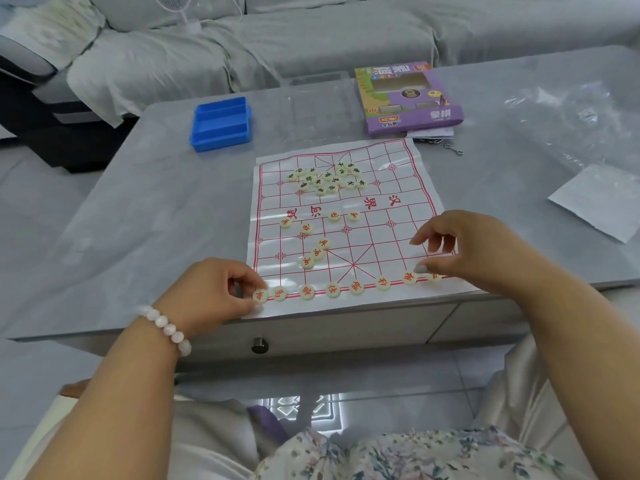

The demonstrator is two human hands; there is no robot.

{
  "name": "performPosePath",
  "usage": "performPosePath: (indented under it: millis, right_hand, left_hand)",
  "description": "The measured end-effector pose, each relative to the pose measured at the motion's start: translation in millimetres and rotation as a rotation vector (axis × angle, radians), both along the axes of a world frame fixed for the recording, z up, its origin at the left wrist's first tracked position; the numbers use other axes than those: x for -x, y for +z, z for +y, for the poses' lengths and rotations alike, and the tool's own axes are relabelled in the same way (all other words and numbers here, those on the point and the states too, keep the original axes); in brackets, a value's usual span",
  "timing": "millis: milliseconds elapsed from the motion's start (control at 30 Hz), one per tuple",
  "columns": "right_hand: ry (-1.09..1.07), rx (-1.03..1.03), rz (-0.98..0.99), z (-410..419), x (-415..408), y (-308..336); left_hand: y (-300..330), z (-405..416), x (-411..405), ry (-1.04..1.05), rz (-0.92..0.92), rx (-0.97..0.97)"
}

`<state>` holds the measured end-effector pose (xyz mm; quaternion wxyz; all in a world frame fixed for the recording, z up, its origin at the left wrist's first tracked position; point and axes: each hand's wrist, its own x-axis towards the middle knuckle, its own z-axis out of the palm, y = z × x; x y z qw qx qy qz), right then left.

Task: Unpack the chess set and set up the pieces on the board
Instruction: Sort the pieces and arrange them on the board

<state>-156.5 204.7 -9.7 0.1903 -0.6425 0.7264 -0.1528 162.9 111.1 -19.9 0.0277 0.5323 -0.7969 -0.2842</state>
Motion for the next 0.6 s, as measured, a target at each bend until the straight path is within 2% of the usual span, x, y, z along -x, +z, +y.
performPosePath:
  millis: [600]
  right_hand:
    - [0.023, 0.019, 0.008, -2, -12, 2]
  left_hand:
    - [-8, 6, -8, 0.049, 0.036, 0.061]
